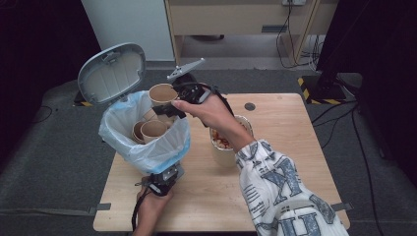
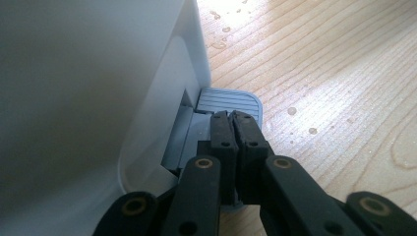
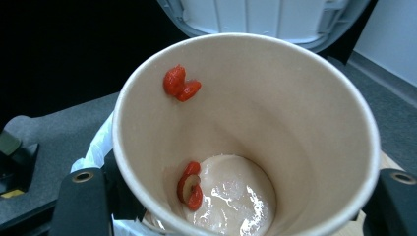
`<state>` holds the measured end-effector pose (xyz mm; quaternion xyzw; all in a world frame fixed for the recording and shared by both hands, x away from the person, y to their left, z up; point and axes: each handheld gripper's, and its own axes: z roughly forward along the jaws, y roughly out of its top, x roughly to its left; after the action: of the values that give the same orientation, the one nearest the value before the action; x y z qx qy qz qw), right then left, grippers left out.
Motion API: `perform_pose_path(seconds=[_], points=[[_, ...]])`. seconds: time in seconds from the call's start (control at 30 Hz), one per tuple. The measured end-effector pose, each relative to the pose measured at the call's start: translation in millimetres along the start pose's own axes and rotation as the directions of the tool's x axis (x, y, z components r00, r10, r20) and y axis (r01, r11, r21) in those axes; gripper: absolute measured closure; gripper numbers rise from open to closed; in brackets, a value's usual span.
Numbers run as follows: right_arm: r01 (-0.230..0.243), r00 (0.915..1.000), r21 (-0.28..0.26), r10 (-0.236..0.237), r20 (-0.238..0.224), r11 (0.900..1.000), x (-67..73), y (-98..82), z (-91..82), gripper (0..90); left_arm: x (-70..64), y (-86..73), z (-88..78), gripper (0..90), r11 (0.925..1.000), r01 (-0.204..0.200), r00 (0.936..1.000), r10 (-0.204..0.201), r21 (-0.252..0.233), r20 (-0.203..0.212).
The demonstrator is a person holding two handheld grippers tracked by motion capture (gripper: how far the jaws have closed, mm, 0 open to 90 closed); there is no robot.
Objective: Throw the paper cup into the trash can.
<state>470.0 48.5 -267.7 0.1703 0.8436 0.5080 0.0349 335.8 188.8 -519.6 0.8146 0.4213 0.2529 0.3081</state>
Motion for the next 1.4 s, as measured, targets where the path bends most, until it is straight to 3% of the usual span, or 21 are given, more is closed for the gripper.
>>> perform_pose_path(seconds=[0.83,1.03,1.4], points=[[0.021,0.998,0.076,-0.016,-0.061,0.997,21.3,-15.4,51.5,26.1,-0.1,0.1,0.0,87.0,1.0,0.002,1.0,-0.002,0.0,0.002],[0.02,0.9966,0.066,-0.015,-0.081,0.998,23.7,-15.9,52.1,13.4,-0.2,0.0,-0.1,87.0,1.0,0.002,1.0,-0.002,0.001,0.001],[0.014,0.9988,0.039,-0.012,-0.048,0.999,17.4,-15.4,39.6,7.7,0.2,0.1,0.0,87.0,1.0,-0.001,1.0,0.001,-0.001,0.003]])
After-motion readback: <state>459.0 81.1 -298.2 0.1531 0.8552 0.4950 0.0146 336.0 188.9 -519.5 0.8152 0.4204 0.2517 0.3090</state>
